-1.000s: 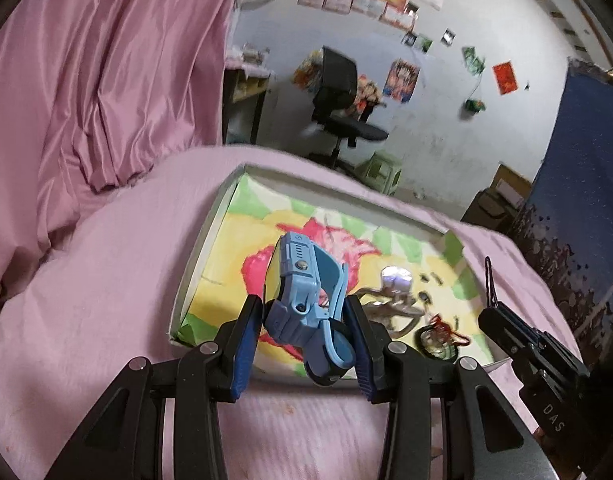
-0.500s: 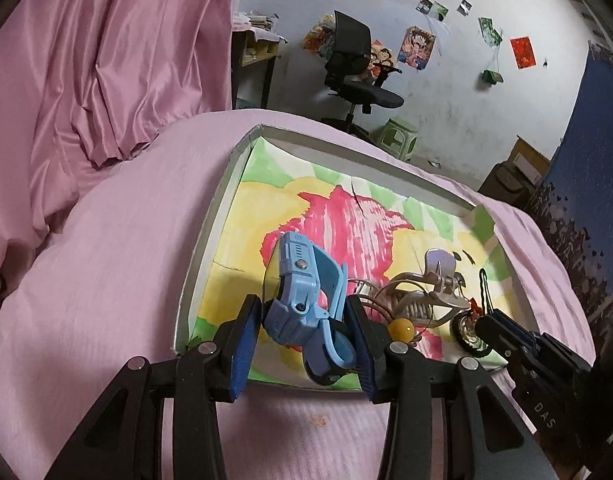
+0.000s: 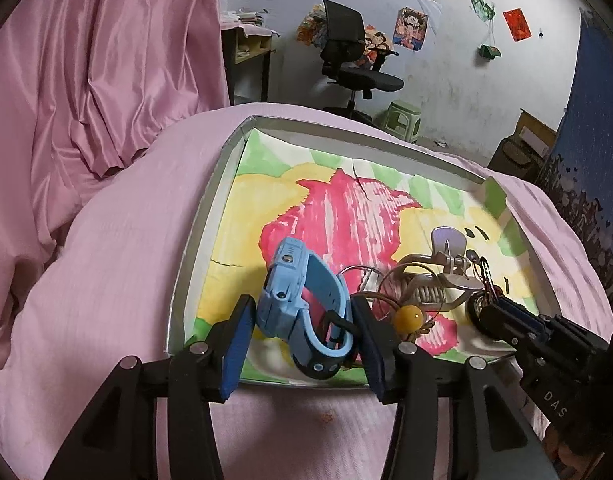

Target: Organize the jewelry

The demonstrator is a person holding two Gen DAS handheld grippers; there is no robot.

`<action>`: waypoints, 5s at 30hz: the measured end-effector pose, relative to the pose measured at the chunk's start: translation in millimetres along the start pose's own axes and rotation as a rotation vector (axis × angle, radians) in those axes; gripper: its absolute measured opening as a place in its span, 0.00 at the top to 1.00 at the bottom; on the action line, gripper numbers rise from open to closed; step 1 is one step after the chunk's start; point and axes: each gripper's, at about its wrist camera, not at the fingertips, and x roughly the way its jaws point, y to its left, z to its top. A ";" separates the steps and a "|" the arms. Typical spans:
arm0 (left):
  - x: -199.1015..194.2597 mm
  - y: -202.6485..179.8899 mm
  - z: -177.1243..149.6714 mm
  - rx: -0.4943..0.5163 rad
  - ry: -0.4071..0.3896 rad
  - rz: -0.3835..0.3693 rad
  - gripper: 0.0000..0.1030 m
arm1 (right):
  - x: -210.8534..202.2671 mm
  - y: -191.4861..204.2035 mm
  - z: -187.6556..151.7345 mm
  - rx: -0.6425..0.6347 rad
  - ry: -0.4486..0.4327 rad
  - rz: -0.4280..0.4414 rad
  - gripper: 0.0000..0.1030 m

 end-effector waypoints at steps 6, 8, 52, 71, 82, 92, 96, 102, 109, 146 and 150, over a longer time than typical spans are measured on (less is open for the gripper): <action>0.4 -1.1 -0.4 0.012 -0.001 -0.012 0.49 | 1.6 0.8 -1.3 -0.004 0.012 0.004 0.86; -0.4 -0.7 -0.4 0.012 -0.004 -0.023 0.48 | 1.8 0.4 -1.4 -0.001 0.015 0.006 0.86; -32.8 7.4 4.1 -0.014 -0.156 0.007 0.12 | -36.2 -24.8 7.5 0.076 -0.150 -0.002 0.13; -55.0 4.5 -2.4 -0.003 -0.287 0.018 0.00 | -48.7 -27.7 8.3 0.089 -0.223 -0.023 0.01; -79.2 -7.6 -13.9 0.068 -0.366 0.054 0.00 | -64.9 -29.5 7.8 0.098 -0.268 -0.035 0.01; -97.2 -5.7 -23.7 0.069 -0.379 0.071 0.00 | -83.0 -22.3 1.8 0.083 -0.298 -0.041 0.01; -107.1 -4.4 -29.0 0.065 -0.388 0.066 0.00 | -89.8 -20.3 -2.1 0.079 -0.300 -0.038 0.01; -119.1 -7.2 -37.0 0.073 -0.404 0.065 0.00 | -104.0 -18.3 -9.9 0.075 -0.313 -0.045 0.01; -132.9 -8.6 -47.3 0.068 -0.423 0.052 0.00 | -124.0 -13.3 -22.1 0.052 -0.335 -0.053 0.01; -201.7 -11.8 -145.3 0.048 -0.455 0.059 0.00 | -200.4 14.3 -89.8 0.014 -0.403 -0.056 0.01; -207.7 -9.5 -154.1 0.018 -0.453 0.060 0.00 | -208.2 15.7 -101.9 0.015 -0.408 -0.055 0.01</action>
